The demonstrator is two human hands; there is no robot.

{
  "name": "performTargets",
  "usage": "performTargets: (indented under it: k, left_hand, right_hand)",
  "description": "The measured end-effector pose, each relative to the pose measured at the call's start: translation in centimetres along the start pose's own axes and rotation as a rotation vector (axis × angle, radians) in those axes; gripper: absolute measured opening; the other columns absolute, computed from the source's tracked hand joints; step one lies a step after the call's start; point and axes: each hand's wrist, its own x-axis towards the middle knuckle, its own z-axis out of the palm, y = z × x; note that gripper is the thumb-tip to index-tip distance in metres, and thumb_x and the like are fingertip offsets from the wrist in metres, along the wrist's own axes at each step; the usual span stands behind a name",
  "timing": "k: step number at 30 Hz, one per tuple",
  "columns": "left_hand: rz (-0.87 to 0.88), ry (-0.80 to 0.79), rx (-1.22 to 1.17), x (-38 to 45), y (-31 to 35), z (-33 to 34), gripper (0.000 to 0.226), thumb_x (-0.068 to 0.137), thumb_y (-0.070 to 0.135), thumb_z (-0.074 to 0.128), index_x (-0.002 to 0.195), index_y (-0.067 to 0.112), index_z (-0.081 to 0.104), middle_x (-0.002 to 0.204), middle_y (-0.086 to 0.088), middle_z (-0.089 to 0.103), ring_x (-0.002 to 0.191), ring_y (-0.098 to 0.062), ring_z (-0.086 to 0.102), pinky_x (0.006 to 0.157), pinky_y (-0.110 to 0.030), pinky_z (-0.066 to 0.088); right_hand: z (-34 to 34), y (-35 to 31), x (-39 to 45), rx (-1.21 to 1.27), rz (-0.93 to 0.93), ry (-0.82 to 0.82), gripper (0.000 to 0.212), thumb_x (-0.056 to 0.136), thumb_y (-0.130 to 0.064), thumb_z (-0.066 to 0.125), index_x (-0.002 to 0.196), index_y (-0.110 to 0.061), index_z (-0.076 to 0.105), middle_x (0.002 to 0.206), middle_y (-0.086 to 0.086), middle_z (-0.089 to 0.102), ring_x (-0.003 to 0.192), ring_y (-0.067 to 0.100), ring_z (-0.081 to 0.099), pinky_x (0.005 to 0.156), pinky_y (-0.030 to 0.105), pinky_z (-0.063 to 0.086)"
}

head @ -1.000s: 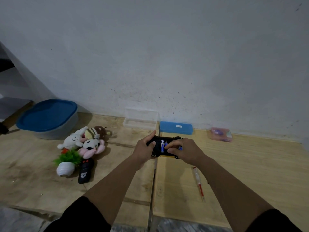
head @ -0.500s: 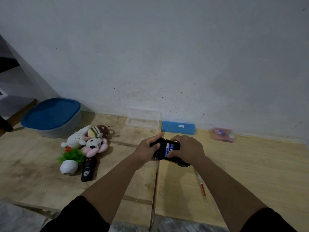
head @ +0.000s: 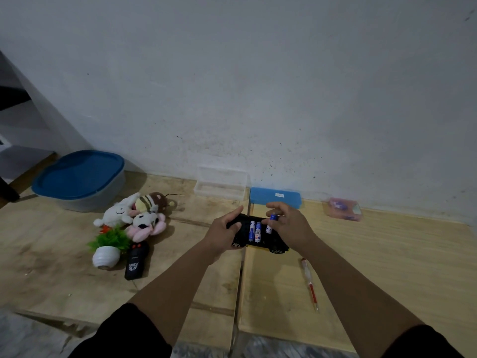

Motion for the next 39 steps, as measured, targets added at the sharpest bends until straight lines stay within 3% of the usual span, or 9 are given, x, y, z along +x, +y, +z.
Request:
performTargets:
  k: [3, 8, 14, 21, 25, 30, 32, 35, 39]
  left_hand:
    - [0.003, -0.008, 0.005, 0.0, 0.3, 0.3, 0.047, 0.097, 0.003, 0.042, 0.137, 0.028, 0.045, 0.128, -0.005, 0.05, 0.097, -0.02, 0.058, 0.063, -0.028, 0.057]
    - [0.005, -0.008, 0.007, 0.0, 0.5, 0.4, 0.047, 0.098, 0.003, 0.042, 0.137, 0.028, 0.045, 0.128, -0.005, 0.05, 0.098, -0.022, 0.058, 0.065, -0.029, 0.057]
    - [0.016, -0.023, 0.008, 0.0, 0.5, 0.8, 0.046, 0.097, 0.004, 0.042, 0.137, 0.028, 0.045, 0.124, -0.005, 0.052, 0.094, -0.021, 0.06, 0.068, -0.033, 0.058]
    - [0.027, -0.02, 0.026, 0.1, 0.5, 0.6, 0.046, 0.097, 0.003, 0.043, 0.136, 0.027, 0.046, 0.124, -0.004, 0.052, 0.091, -0.017, 0.06, 0.064, -0.029, 0.058]
    - [0.027, -0.009, 0.028, 0.1, 0.3, 0.2, 0.046, 0.098, 0.003, 0.042, 0.137, 0.026, 0.045, 0.127, -0.005, 0.05, 0.095, -0.018, 0.058, 0.062, -0.026, 0.057]
    - [0.022, -0.019, 0.017, 0.0, 0.4, 0.2, 0.046, 0.097, 0.002, 0.042, 0.137, 0.027, 0.046, 0.129, -0.006, 0.049, 0.098, -0.021, 0.058, 0.062, -0.026, 0.057]
    - [0.021, -0.03, 0.017, 0.0, 0.5, 0.2, 0.046, 0.097, 0.002, 0.042, 0.136, 0.027, 0.046, 0.129, -0.005, 0.049, 0.098, -0.02, 0.059, 0.064, -0.028, 0.058]
    - [0.02, -0.038, 0.011, 0.0, 0.4, 0.2, 0.046, 0.097, 0.002, 0.042, 0.136, 0.027, 0.046, 0.129, -0.004, 0.049, 0.099, -0.021, 0.059, 0.065, -0.029, 0.058]
    - [0.021, -0.026, -0.016, 0.1, 0.4, 0.1, 0.046, 0.097, 0.003, 0.042, 0.136, 0.027, 0.046, 0.128, -0.005, 0.05, 0.095, -0.019, 0.059, 0.062, -0.027, 0.057]
  right_hand:
    - [0.2, 0.1, -0.1, 0.024, -0.033, 0.075, 0.021, 0.083, -0.015, 0.067, 0.1, -0.02, 0.056, 0.103, -0.003, 0.061, 0.083, 0.005, 0.062, 0.063, 0.014, 0.047]
    - [0.2, 0.2, 0.0, -0.008, -0.066, 0.134, 0.022, 0.083, -0.015, 0.068, 0.091, -0.021, 0.048, 0.089, -0.013, 0.058, 0.074, -0.002, 0.059, 0.047, 0.004, 0.041]
    - [0.6, 0.1, 0.3, -0.159, -0.16, 0.226, 0.018, 0.079, -0.006, 0.069, 0.09, -0.011, 0.056, 0.096, 0.002, 0.056, 0.081, 0.012, 0.057, 0.064, 0.013, 0.04]
    - [0.1, -0.7, 0.2, -0.122, -0.177, 0.181, 0.024, 0.082, -0.011, 0.065, 0.096, -0.016, 0.046, 0.089, -0.004, 0.06, 0.076, 0.009, 0.059, 0.058, 0.008, 0.038]
    - [-0.6, -0.5, 0.6, -0.397, -0.195, 0.093, 0.011, 0.081, -0.014, 0.064, 0.092, -0.013, 0.066, 0.1, 0.006, 0.059, 0.087, 0.013, 0.054, 0.066, 0.017, 0.036]
    - [-0.4, -0.5, 0.8, -0.472, -0.183, -0.041, 0.04, 0.08, -0.014, 0.07, 0.119, -0.017, 0.061, 0.116, 0.009, 0.058, 0.103, 0.021, 0.054, 0.085, 0.026, 0.041]
    - [-0.2, -0.5, 1.0, -0.439, -0.19, -0.026, 0.054, 0.078, -0.012, 0.07, 0.129, -0.021, 0.053, 0.115, 0.006, 0.061, 0.093, 0.015, 0.054, 0.082, 0.024, 0.041]
    - [0.1, -0.3, 1.1, -0.462, -0.227, 0.037, 0.045, 0.082, -0.013, 0.066, 0.125, -0.02, 0.053, 0.112, 0.005, 0.061, 0.084, 0.01, 0.05, 0.079, 0.021, 0.037]
    - [0.4, 0.2, 1.2, -0.512, -0.229, 0.111, 0.037, 0.088, -0.023, 0.06, 0.124, -0.019, 0.055, 0.119, 0.008, 0.059, 0.103, 0.019, 0.052, 0.085, 0.026, 0.036]
